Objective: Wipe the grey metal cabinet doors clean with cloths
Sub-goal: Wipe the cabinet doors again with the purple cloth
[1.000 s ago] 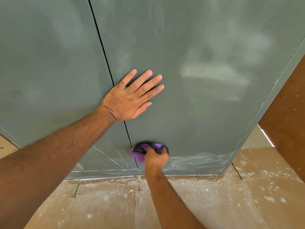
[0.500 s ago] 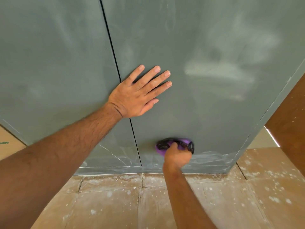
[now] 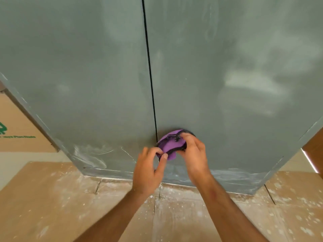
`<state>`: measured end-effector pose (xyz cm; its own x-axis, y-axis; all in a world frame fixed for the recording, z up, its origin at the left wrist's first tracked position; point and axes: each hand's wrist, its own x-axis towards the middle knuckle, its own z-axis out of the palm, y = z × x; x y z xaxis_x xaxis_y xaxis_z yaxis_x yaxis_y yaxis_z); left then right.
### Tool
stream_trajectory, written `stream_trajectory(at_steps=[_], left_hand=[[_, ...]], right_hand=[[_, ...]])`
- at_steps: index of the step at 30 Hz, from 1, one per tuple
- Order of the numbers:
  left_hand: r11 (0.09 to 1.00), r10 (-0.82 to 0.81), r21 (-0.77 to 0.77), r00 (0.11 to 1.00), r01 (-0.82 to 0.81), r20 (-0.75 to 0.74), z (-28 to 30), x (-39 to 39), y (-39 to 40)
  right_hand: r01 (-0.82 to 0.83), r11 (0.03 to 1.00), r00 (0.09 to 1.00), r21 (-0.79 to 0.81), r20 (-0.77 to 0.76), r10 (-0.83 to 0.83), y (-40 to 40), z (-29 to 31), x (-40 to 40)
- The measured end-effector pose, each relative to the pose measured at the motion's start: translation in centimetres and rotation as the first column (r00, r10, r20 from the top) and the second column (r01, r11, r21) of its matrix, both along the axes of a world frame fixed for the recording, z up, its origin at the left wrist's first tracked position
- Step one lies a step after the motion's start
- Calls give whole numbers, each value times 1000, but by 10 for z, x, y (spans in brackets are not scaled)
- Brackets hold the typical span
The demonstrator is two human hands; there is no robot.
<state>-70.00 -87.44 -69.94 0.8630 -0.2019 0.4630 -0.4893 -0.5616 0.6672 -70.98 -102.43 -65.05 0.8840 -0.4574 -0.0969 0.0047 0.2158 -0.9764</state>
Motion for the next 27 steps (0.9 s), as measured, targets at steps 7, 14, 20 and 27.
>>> stream_trajectory(at_steps=[7,14,20,27], left_hand=[[494,-186,-782,833,-380,-522,34,17,-42],[381,295,-767,854,-517,-429,26,59,-65],[417,115,-556,649,-719,-752,-76,56,-61],[547,248,-720,904,-427,-348,-17,54,-84]], right_hand=[[-343,937,939,-57,-11,343,25,31,13],[-265,540,946,-799,-109,304,6,97,33],[-246,550,931,-798,-36,364,-5,110,49],[-199,610,940,-767,26,340,-4,102,58]])
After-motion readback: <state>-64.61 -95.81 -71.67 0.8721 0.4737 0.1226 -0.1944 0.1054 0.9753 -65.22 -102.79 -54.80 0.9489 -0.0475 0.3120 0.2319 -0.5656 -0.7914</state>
